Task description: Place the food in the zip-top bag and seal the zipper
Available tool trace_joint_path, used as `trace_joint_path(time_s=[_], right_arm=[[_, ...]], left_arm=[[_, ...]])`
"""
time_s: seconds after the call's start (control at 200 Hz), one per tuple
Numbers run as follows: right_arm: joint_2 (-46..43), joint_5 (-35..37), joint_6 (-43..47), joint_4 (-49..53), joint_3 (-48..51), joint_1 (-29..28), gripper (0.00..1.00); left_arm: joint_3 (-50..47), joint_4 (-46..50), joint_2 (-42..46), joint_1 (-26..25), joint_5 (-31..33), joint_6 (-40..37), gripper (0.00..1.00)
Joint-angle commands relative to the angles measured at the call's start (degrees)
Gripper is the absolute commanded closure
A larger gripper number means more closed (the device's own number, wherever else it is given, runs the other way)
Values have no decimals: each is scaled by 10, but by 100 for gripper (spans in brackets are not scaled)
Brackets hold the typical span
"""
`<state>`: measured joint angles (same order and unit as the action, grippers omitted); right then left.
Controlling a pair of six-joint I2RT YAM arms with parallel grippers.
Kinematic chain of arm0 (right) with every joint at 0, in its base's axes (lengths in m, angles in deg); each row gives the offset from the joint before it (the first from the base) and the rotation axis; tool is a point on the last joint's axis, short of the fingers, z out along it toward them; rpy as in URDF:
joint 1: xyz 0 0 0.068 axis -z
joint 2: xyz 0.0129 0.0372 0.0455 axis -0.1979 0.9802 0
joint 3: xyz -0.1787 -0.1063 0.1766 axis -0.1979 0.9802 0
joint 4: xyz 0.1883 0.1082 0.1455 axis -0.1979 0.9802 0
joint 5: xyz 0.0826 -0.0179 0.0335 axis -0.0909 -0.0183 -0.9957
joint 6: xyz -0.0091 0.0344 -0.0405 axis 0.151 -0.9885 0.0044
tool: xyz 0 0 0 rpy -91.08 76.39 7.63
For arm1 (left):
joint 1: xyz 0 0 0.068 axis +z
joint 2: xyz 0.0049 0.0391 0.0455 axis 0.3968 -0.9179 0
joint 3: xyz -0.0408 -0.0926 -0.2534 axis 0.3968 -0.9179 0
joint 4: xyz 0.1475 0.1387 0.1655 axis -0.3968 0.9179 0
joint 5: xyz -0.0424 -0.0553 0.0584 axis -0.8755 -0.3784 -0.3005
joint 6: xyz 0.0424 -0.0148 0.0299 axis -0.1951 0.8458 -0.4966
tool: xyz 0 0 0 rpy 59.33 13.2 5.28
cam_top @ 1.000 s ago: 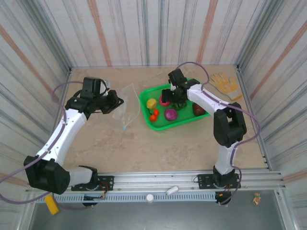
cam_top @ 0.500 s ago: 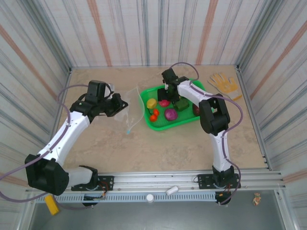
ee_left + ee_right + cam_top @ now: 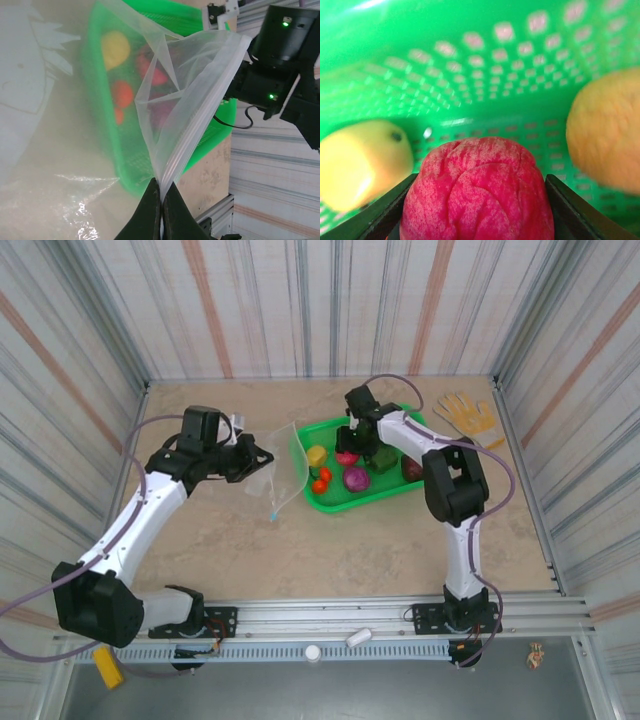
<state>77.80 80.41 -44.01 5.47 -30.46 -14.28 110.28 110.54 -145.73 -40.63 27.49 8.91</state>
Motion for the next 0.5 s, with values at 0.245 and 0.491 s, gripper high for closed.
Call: trace_joint_path(time_s=[0.245, 0.491], right_arm=[[-265, -91, -54, -56, 82, -12, 50], [-320, -258, -48, -75, 44, -71, 50]], left_arm=[[53, 72, -43, 3, -24, 92, 100], [126, 118, -56, -3, -10, 183, 100]])
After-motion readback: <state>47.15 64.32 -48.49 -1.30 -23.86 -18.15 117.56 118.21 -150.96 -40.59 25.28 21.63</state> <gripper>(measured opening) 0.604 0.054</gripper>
